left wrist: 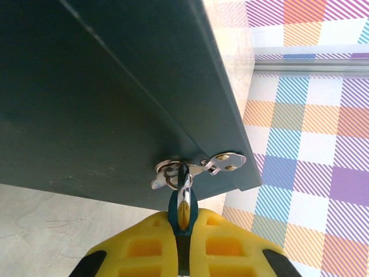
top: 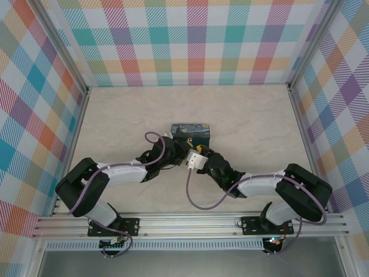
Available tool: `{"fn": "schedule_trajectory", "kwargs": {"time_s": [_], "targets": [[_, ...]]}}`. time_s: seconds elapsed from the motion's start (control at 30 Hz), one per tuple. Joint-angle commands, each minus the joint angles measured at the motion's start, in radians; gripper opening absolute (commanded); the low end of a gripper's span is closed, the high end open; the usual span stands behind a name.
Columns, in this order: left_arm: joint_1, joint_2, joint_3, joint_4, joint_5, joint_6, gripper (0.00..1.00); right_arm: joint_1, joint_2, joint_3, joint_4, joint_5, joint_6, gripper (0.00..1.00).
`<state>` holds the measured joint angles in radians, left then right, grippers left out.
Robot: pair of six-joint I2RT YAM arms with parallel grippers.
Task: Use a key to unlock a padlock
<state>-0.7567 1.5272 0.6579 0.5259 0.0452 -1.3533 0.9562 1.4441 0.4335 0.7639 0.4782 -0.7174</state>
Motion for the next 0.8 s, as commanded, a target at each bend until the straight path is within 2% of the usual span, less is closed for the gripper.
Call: {"fn": "schedule_trajectory", "kwargs": {"time_s": [0.0,0.17,0.6,0.77], "targets": [[0.006,-0.037,-0.01,0.061,0.02,-0.028,0.0,0.004,0.018,0.026,0.052,-0.006,0.028,0.31],[0.005,-0.04,-0.013,0.063,0.018,-0.032,0.0,0.004,0.036,0.034,0.045,-0.006,0.054,0.23],[0.005,-0.036,-0.024,0.08,0.018,-0.045,0.0,-0.006,0.085,0.063,0.102,-0.002,0.09,0.2],[0.005,-0.034,-0.023,0.086,0.027,-0.046,0.0,-0.008,0.088,0.068,0.108,-0.006,0.121,0.12]]}}
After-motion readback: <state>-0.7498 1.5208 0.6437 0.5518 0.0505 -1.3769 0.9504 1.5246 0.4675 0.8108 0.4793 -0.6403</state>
